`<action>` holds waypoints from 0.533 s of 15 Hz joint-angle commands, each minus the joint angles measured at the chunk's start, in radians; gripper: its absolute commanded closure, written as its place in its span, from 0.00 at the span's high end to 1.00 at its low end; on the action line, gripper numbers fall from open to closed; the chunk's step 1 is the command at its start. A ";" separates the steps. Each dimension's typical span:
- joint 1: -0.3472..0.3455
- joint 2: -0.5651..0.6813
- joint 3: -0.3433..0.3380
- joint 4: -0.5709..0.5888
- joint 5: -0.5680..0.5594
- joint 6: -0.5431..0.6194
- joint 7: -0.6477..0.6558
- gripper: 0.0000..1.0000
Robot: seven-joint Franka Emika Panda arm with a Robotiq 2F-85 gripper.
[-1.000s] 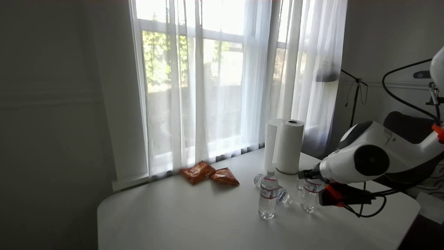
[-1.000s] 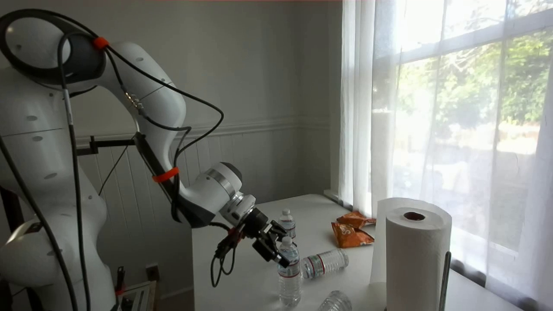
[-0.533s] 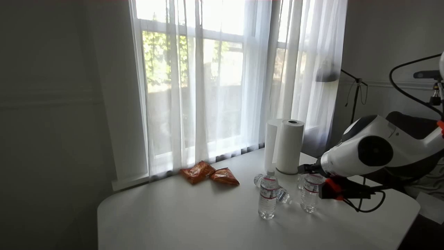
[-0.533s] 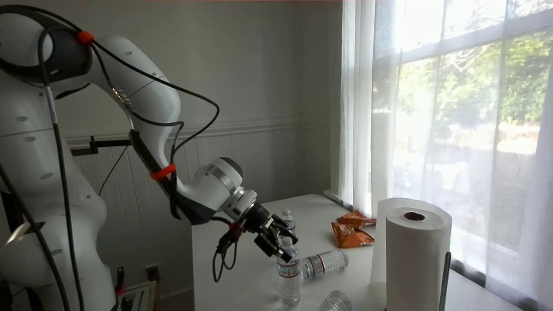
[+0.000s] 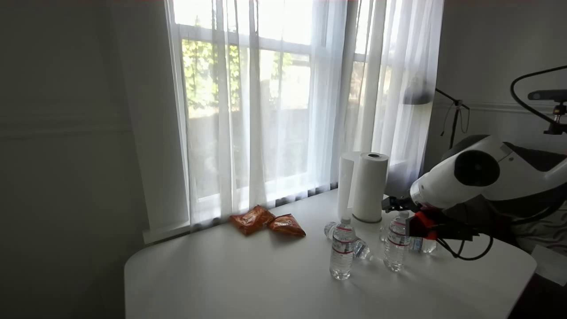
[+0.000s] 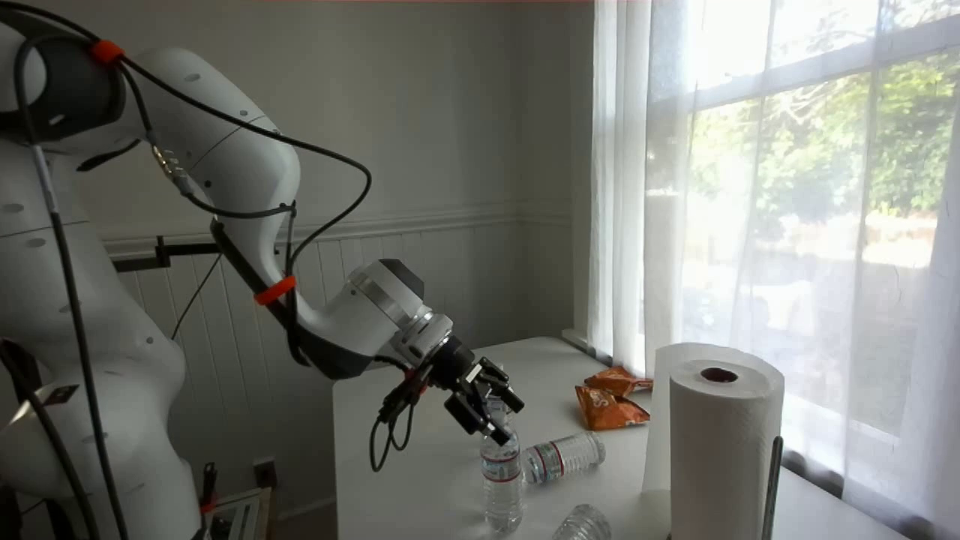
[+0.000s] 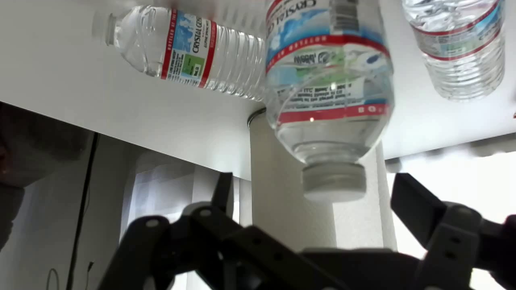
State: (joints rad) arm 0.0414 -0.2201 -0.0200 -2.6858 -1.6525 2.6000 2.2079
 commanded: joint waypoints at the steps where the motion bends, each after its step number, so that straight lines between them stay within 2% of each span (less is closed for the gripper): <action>1: -0.005 -0.066 -0.023 -0.007 0.141 0.022 -0.171 1.00; 3: -0.007 -0.088 -0.031 0.000 0.218 0.021 -0.270 1.00; 8: -0.015 -0.135 -0.070 0.029 0.432 0.031 -0.610 1.00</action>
State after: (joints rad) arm 0.0354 -0.3094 -0.0636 -2.6575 -1.3415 2.6000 1.7943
